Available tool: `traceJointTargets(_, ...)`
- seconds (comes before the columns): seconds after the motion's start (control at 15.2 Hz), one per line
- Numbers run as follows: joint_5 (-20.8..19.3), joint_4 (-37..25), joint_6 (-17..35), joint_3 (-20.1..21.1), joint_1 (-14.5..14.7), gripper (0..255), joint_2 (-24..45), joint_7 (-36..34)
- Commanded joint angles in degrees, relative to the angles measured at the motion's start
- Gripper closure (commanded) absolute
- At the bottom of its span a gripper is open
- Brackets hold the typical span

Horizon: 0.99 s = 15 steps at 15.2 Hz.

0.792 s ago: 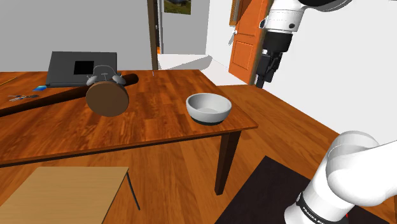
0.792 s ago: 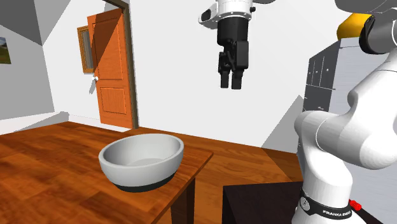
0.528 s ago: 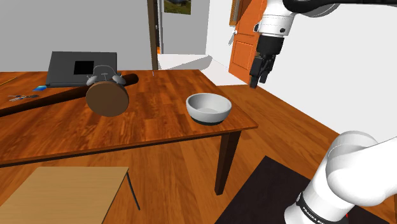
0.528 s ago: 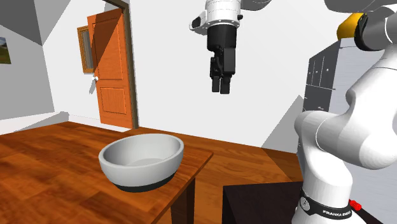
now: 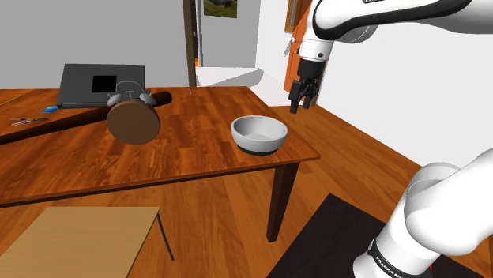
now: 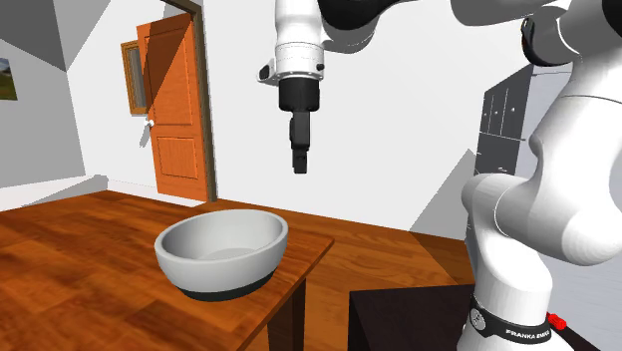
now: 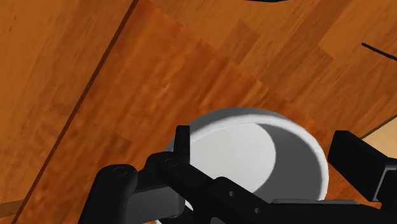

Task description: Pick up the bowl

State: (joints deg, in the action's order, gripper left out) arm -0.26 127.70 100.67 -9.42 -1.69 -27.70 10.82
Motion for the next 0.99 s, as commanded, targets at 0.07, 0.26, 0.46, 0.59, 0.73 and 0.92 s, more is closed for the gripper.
traceJointTargets(0.07,1.1,-2.9,3.5,-1.7,0.0,0,6.4,1.5)
traceJointTargets(0.26,2.7,-6.1,6.3,-3.3,0.0,0,12.7,3.3)
traceJointTargets(0.46,4.7,-9.9,8.6,-4.8,-0.2,0,19.2,5.3)
traceJointTargets(0.59,6.4,-12.9,9.7,-5.6,-0.5,0,23.7,6.7)
traceJointTargets(0.73,7.4,-14.9,10.2,-6.0,-0.7,0,26.4,7.5)
traceJointTargets(0.92,7.7,-13.1,12.4,-6.0,-0.7,0,27.0,7.9)
